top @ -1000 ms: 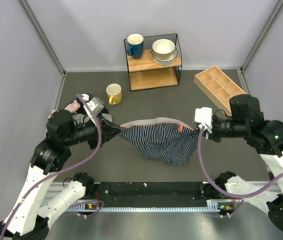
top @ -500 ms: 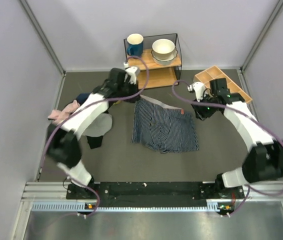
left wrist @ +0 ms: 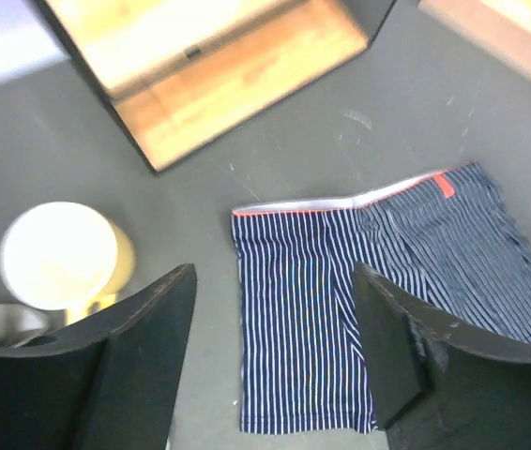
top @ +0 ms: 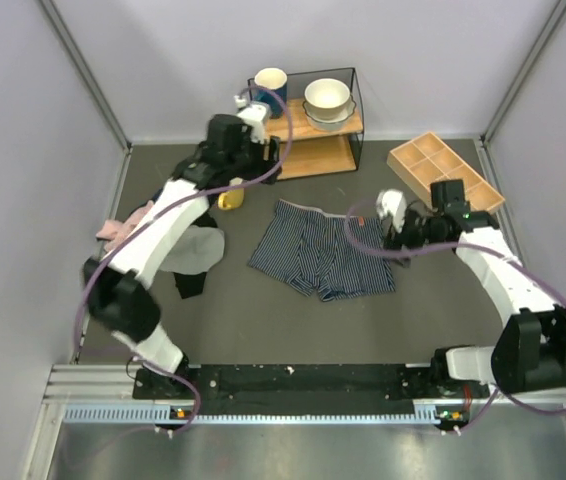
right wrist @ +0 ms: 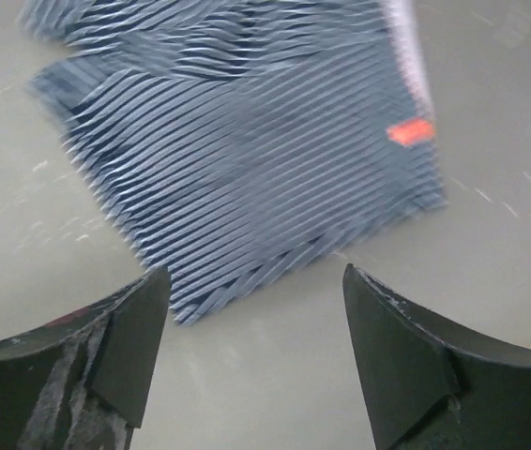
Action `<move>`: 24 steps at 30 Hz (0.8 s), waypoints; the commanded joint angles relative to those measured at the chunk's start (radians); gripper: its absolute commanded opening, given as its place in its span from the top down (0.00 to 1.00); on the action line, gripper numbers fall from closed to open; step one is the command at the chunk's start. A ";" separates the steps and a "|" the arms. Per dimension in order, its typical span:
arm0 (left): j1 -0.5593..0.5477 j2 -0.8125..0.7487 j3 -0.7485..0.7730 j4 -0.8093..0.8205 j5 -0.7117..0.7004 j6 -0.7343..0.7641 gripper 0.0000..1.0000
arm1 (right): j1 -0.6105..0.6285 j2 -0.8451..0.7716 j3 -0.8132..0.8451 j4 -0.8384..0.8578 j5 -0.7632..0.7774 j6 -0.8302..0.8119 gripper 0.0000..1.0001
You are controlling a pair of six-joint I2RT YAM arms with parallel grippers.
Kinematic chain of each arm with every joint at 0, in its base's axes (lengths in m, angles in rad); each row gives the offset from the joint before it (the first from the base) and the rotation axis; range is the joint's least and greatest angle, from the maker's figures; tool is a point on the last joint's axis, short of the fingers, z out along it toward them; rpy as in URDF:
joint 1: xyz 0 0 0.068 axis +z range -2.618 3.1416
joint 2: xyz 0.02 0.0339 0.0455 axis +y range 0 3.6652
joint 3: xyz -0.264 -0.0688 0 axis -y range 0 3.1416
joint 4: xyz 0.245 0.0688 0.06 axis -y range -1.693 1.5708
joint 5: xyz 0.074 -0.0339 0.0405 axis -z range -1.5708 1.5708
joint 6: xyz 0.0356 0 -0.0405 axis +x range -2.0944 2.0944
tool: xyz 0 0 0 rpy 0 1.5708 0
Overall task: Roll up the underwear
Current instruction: Flatten out the underwear at the center of the board, then move the underwear to the center of the board.
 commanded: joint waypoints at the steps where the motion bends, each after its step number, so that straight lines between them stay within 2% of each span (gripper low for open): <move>1: 0.010 -0.356 -0.168 0.060 -0.077 0.105 0.21 | 0.127 -0.081 -0.168 -0.167 -0.184 -0.552 0.21; 2: 0.013 -0.409 -0.209 0.066 -0.079 0.129 0.11 | 0.167 -0.076 -0.187 -0.166 -0.138 -0.581 0.20; 3: 0.022 -0.510 -0.289 0.064 -0.078 0.139 0.10 | 0.214 -0.070 -0.211 -0.166 -0.096 -0.624 0.20; 5: 0.028 -0.610 -0.417 0.058 -0.068 0.151 0.03 | 0.239 -0.029 -0.210 -0.164 -0.023 -0.632 0.23; 9: 0.030 -0.849 -0.627 0.058 -0.035 0.154 0.03 | 0.241 0.052 -0.188 -0.158 0.031 -0.635 0.30; 14: 0.030 -0.994 -0.811 0.057 -0.065 0.140 0.04 | 0.265 0.135 -0.187 -0.112 0.086 -0.600 0.39; 19: 0.030 -1.043 -0.878 0.069 -0.073 0.120 0.04 | 0.287 0.186 -0.188 -0.046 0.165 -0.554 0.48; 24: 0.030 -1.088 -0.924 0.083 -0.070 0.114 0.04 | 0.290 0.197 -0.196 -0.045 0.224 -0.545 0.51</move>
